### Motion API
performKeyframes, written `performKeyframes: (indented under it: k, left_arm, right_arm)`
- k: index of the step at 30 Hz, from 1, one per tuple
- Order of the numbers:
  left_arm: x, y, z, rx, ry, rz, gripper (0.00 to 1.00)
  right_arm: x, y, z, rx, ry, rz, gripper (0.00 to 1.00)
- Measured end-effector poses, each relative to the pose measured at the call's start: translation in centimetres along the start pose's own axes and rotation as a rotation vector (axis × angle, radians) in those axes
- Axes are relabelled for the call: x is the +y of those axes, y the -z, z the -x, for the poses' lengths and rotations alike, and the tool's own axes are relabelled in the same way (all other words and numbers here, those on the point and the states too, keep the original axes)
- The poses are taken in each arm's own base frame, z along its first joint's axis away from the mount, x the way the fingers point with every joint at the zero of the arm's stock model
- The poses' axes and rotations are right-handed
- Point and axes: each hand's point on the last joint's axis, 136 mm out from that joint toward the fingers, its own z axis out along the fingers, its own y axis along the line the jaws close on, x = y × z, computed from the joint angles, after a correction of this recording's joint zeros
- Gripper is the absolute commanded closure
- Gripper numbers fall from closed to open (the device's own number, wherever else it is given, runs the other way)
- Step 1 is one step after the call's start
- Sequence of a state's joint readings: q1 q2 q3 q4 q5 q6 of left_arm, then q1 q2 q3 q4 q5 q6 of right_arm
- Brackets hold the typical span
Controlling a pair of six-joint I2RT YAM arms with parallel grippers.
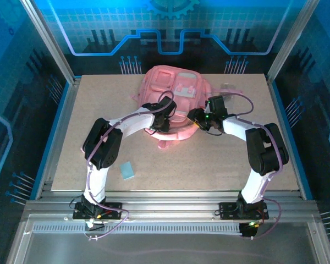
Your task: Pack books, pencil case, and school supplies into a backpack
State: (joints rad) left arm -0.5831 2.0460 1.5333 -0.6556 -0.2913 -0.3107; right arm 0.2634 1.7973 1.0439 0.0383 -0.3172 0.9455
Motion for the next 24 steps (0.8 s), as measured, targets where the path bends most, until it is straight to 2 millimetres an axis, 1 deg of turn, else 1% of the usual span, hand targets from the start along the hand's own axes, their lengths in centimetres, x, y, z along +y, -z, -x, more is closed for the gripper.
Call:
performKeyframes:
  k: [1,2,7,10,12,15,17,19,21,24]
  left_arm:
    - [0.2,-0.1,-0.3,0.012,-0.002,0.005,0.95]
    - [0.4,-0.2,-0.7,0.027,0.0,0.009,1.0]
    - [0.4,-0.2,-0.8,0.04,0.007,-0.004,1.0]
    - [0.1,0.7,-0.6,0.027,0.015,-0.041,1.0]
    - [-0.3,2.2,-0.4,0.013,0.023,-0.089,1.0]
    - [-1.3,5.8,0.8,-0.045,0.036,-0.197,1.0]
    - [-2.3,8.7,1.9,-0.099,0.048,-0.287,1.0]
    - [-3.1,10.6,2.4,-0.128,0.062,-0.355,1.0]
    - [-3.8,11.9,2.6,-0.14,0.067,-0.414,1.0]
    - [-4.9,12.6,2.7,-0.141,0.071,-0.472,1.0]
  right_arm:
    - [0.0,0.0,0.0,-0.001,-0.001,-0.001,0.48]
    - [-0.1,0.0,0.1,-0.002,-0.002,-0.001,0.48]
    - [-0.2,0.1,0.2,-0.007,-0.004,-0.004,0.47]
    - [-0.2,0.1,0.3,-0.007,-0.007,-0.004,0.42]
    - [-0.3,0.1,0.4,-0.009,-0.012,-0.004,0.37]
    - [-0.4,0.6,0.4,-0.014,-0.019,-0.001,0.32]
    - [-0.4,1.6,0.6,-0.026,-0.024,0.007,0.3]
    - [0.3,3.0,0.9,-0.042,-0.023,0.025,0.29]
    - [1.5,4.7,1.1,-0.057,-0.014,0.058,0.28]
    - [3.5,6.9,0.9,-0.068,-0.002,0.121,0.28]
